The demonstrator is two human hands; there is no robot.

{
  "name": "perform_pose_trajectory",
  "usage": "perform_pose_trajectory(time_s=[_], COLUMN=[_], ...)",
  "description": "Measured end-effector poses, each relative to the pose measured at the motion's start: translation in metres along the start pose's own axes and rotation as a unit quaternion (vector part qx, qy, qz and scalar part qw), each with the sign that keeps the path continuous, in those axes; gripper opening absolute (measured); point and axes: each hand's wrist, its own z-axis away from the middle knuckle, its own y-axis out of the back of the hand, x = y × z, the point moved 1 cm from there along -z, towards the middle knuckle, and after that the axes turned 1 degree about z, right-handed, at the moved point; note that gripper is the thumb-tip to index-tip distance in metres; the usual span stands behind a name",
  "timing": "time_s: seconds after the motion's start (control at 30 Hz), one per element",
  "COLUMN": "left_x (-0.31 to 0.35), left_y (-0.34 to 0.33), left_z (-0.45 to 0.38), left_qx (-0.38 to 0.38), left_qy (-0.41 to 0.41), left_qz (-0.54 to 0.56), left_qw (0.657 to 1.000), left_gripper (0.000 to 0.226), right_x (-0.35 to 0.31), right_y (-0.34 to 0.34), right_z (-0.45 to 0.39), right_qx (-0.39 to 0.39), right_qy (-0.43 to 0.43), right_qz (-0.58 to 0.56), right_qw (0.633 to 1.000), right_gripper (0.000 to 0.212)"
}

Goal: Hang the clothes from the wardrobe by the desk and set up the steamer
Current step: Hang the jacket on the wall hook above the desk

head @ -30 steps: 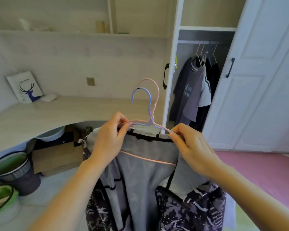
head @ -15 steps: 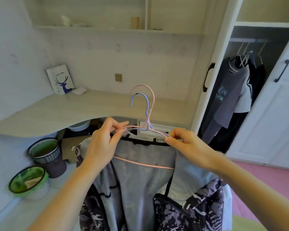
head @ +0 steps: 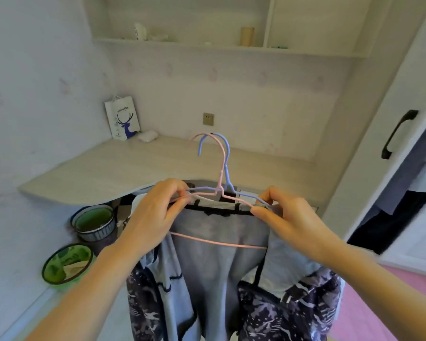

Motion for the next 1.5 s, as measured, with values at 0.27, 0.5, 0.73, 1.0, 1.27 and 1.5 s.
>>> perform_pose_trajectory(time_s=[0.27,0.5,0.73,1.0,1.27,1.5], left_x=[-0.056,-0.098,-0.147,-0.210,-0.277,-0.347], left_y=[0.034,0.047,0.055,0.065,0.091,0.118], left_z=[-0.019,-0.050,-0.098,-0.160,-0.182,-0.189], left_qx=[0.033,0.108,0.164,0.192,0.133,0.096], left_qy=[0.044,0.067,0.065,0.097,0.135,0.163], left_qz=[0.087,0.059,0.029,-0.007,-0.071,-0.173], left_qw=[0.995,0.990,0.984,0.977,0.979,0.967], left_gripper=[0.013,0.007,0.007,0.011,0.024,0.039], right_x=[-0.009,-0.002,0.011,0.040,0.062,0.072], right_y=[-0.050,-0.081,-0.109,-0.144,-0.179,-0.211], right_z=[-0.060,-0.124,-0.208,-0.322,-0.402,-0.467], right_qx=[0.044,0.062,0.081,0.033,0.079,0.074], right_qy=[0.064,0.091,0.142,0.156,0.236,0.225], right_qz=[0.078,0.121,0.180,0.129,0.135,0.107], right_qw=[0.994,0.987,0.970,0.979,0.959,0.966], right_gripper=[0.009,0.015,0.033,0.025,0.030,0.035])
